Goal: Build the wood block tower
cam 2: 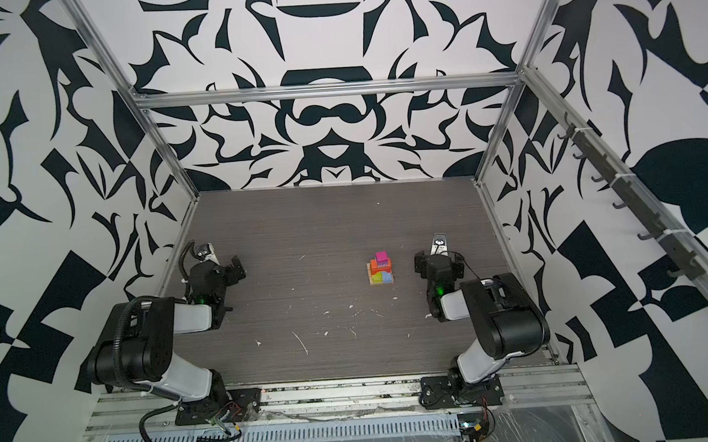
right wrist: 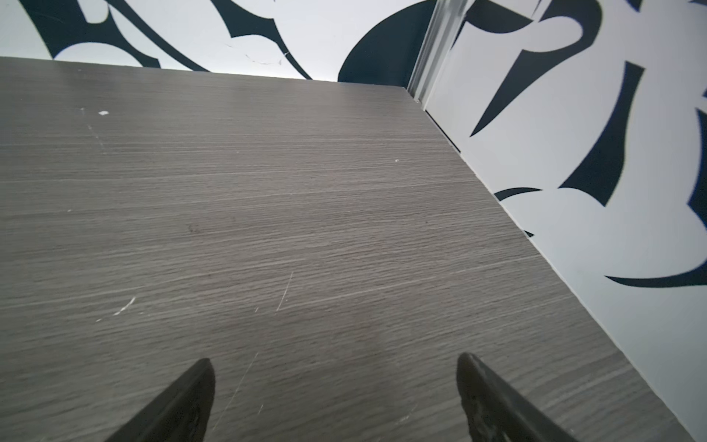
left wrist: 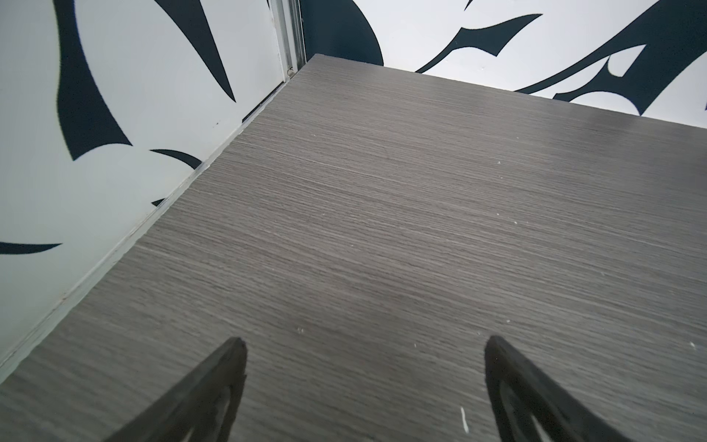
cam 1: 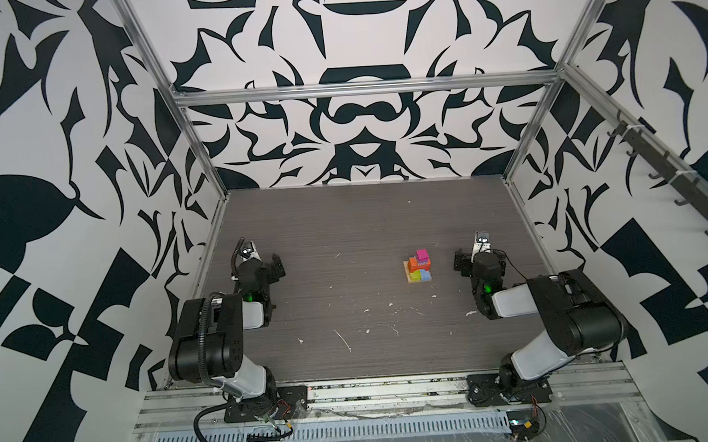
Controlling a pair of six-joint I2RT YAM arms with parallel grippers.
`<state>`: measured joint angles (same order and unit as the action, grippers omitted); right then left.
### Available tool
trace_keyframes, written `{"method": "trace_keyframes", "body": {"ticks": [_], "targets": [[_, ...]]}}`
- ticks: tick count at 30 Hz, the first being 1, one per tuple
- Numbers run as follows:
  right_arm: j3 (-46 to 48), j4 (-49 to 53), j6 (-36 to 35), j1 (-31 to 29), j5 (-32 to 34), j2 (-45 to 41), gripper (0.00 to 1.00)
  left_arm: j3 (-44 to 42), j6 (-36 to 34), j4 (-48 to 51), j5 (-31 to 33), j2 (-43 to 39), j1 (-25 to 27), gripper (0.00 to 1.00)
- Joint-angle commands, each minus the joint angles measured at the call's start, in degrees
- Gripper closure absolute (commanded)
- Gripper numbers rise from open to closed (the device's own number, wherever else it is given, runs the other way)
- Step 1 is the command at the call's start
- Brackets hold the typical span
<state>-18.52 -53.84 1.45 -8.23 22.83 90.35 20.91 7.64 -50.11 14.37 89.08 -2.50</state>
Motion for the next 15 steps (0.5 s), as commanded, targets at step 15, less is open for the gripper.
{"method": "trace_keyframes", "body": {"ticks": [15], "targets": [[-1.2, 0.4, -0.3, 1.3, -3.9, -1.3, 0.00, 0.2, -0.2, -2.1, 0.7, -0.5, 0.0, 0.00]]}}
